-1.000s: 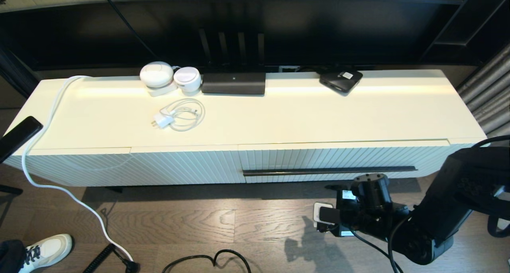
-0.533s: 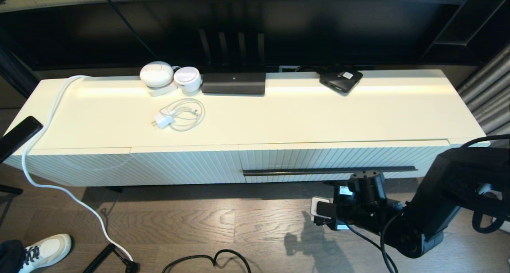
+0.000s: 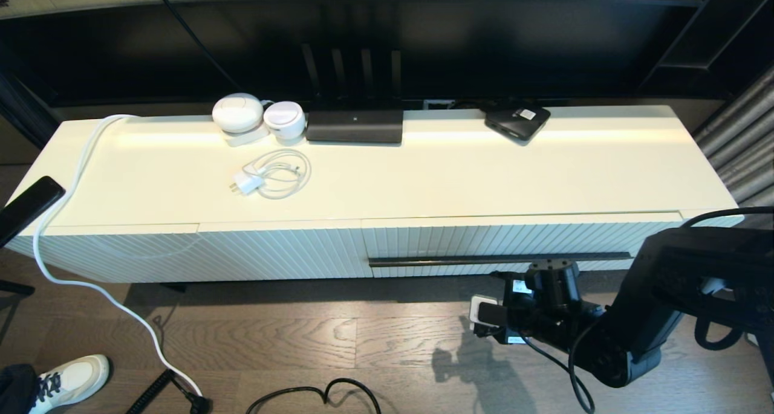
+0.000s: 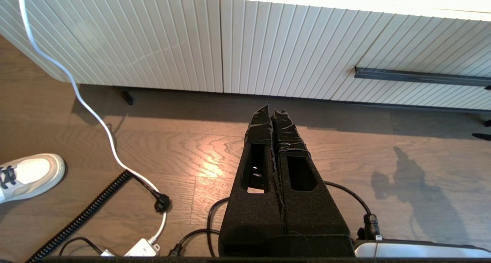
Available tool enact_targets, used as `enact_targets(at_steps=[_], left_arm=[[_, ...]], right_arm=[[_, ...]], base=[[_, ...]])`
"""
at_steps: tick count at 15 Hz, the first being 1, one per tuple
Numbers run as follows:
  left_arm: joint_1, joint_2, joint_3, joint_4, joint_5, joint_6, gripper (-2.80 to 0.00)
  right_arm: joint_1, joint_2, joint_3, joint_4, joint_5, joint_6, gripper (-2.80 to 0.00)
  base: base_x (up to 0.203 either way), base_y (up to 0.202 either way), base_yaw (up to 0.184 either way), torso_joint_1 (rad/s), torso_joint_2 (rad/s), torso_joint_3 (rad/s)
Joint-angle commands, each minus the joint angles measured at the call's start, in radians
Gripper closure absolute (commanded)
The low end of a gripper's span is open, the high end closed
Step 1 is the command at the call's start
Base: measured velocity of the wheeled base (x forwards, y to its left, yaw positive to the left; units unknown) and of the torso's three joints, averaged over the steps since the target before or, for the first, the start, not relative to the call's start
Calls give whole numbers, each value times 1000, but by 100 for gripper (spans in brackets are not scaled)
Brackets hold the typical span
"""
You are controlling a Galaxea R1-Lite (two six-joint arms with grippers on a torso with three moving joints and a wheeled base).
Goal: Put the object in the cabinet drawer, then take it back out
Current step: Open the drawer
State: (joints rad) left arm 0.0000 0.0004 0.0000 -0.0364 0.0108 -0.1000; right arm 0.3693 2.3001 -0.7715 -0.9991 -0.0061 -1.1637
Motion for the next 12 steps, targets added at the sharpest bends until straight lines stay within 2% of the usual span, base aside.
enact_targets(at_steps=[1,12], left_arm=[[0,0,0,0,0,-1,0],[0,0,0,0,0,-1,0]], right_arm=[[-3,15,-9,-9,0,-7,-280],[-13,21,-82,-7,0,-19,-280]], base=[[0,0,0,0,0,0],[0,0,0,0,0,0]])
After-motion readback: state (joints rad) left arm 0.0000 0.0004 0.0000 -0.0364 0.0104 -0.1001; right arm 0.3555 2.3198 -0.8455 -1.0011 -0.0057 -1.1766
